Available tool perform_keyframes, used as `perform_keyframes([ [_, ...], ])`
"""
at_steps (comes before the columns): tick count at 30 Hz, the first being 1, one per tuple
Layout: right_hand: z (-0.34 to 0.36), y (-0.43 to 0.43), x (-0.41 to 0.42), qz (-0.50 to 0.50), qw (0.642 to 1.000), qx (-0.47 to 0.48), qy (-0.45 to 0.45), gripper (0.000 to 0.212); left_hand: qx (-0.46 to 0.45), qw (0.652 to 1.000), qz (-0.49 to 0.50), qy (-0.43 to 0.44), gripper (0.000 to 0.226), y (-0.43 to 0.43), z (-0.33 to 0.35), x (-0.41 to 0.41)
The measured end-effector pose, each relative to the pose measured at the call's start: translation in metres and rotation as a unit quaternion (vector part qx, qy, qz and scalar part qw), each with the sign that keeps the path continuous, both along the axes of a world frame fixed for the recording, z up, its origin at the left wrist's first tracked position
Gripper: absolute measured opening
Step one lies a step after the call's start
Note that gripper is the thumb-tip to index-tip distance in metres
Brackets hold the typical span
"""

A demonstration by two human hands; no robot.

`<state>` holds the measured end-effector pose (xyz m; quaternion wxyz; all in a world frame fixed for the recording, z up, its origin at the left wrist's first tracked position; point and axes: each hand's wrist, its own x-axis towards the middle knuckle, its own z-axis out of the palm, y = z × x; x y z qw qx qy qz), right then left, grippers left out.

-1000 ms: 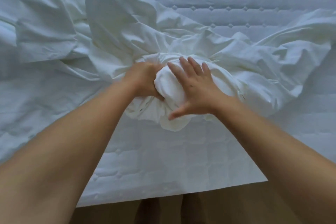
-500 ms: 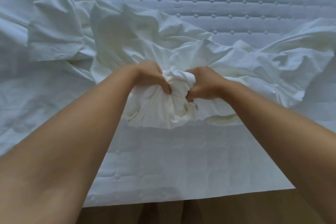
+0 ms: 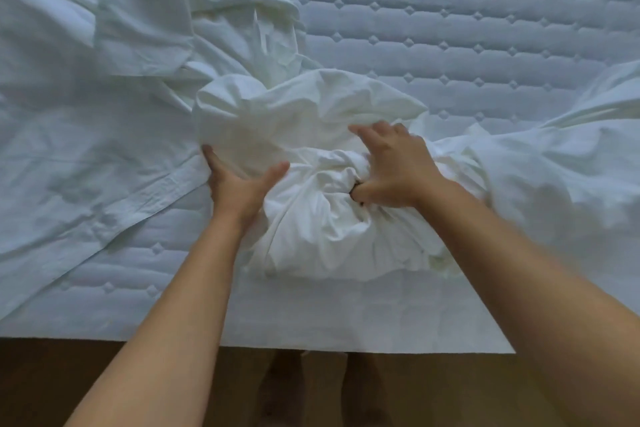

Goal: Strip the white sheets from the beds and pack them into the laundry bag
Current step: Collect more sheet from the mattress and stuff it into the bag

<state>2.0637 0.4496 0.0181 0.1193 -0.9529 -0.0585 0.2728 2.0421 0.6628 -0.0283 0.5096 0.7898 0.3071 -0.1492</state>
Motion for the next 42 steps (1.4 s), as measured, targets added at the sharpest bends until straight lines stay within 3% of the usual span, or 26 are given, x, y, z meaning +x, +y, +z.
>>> perform_keyframes([
  [1, -0.003, 0.003, -0.008, 0.000, 0.997, -0.018, -0.076, 0.077, -0.105, 0.994, 0.033, -0.011, 0.127, -0.001, -0.005, -0.001],
  [3, -0.012, 0.007, -0.026, -0.018, 0.977, -0.015, -0.211, 0.061, -0.217, 0.976, 0.012, -0.025, 0.115, -0.004, -0.008, 0.003],
  [6, -0.027, -0.001, -0.039, -0.031, 0.961, 0.054, -0.268, 0.045, -0.231, 0.964, -0.122, 0.043, 0.072, -0.015, 0.013, 0.011],
  [8, -0.029, -0.013, -0.033, -0.077, 0.965, 0.103, -0.228, 0.042, -0.184, 0.954, -0.231, 0.057, 0.062, -0.026, 0.026, 0.012],
  [10, -0.030, -0.027, -0.023, -0.154, 0.958, 0.150, -0.192, 0.049, -0.071, 0.927, -0.367, 0.022, 0.087, -0.039, 0.038, 0.015],
  [12, -0.029, -0.036, -0.016, -0.216, 0.946, 0.170, -0.174, 0.062, 0.076, 0.860, -0.504, -0.001, 0.114, -0.054, 0.050, 0.020],
  [14, -0.028, -0.043, -0.012, -0.240, 0.945, 0.153, -0.164, 0.078, 0.159, 0.794, -0.586, -0.014, 0.128, -0.068, 0.054, 0.023],
  [17, -0.017, -0.042, -0.022, -0.235, 0.947, 0.086, -0.203, 0.080, 0.209, 0.751, -0.626, -0.024, 0.119, -0.088, 0.052, 0.023],
  [19, -0.010, -0.036, -0.037, -0.160, 0.951, 0.101, -0.246, 0.075, 0.241, 0.721, -0.648, -0.037, 0.107, -0.102, 0.050, 0.024],
  [20, -0.003, -0.033, -0.043, -0.112, 0.967, 0.129, -0.189, 0.079, 0.247, 0.710, -0.658, -0.036, 0.102, -0.107, 0.050, 0.027],
  [22, 0.006, -0.035, -0.046, -0.047, 0.985, 0.167, 0.021, 0.092, 0.243, 0.698, -0.674, -0.019, 0.098, -0.111, 0.047, 0.035],
  [23, 0.008, -0.040, -0.041, -0.026, 0.983, 0.159, 0.092, 0.102, 0.235, 0.697, -0.678, -0.006, 0.099, -0.110, 0.046, 0.039],
  [25, 0.006, -0.044, -0.031, 0.007, 0.984, 0.120, 0.132, 0.126, 0.211, 0.708, -0.674, 0.003, 0.102, -0.103, 0.044, 0.045],
  [28, -0.010, -0.029, -0.030, 0.028, 0.995, 0.042, 0.089, 0.143, 0.216, 0.721, -0.657, -0.035, 0.097, -0.090, 0.043, 0.046],
  [31, -0.024, -0.021, -0.037, 0.025, 0.999, 0.016, 0.026, 0.139, 0.285, 0.721, -0.629, -0.053, 0.099, -0.074, 0.038, 0.033],
  [32, -0.026, -0.022, -0.036, 0.021, 0.999, 0.023, 0.016, 0.137, 0.306, 0.743, -0.592, -0.069, 0.103, -0.063, 0.036, 0.028],
  [34, -0.028, -0.027, -0.032, 0.003, 0.999, 0.044, 0.008, 0.133, 0.305, 0.840, -0.433, -0.119, 0.114, -0.039, 0.030, 0.014],
  [36, -0.029, -0.029, -0.030, -0.018, 0.998, 0.063, 0.013, 0.135, 0.179, 0.956, -0.214, -0.093, 0.120, -0.020, 0.020, 0.003],
  [37, -0.029, -0.029, -0.031, -0.022, 0.997, 0.067, 0.010, 0.137, 0.056, 0.989, -0.122, -0.053, 0.120, -0.019, 0.016, -0.002],
  [39, -0.031, -0.032, -0.035, -0.034, 0.996, 0.085, -0.010, 0.136, -0.165, 0.985, -0.052, -0.009, 0.110, -0.023, 0.008, -0.008],
  [40, -0.032, -0.036, -0.037, -0.047, 0.994, 0.099, -0.018, 0.135, -0.218, 0.974, -0.065, -0.007, 0.099, -0.027, 0.008, -0.006],
  [42, -0.034, -0.046, -0.039, -0.077, 0.988, 0.133, -0.027, 0.132, -0.240, 0.963, -0.122, -0.013, 0.086, -0.037, 0.018, 0.002],
])
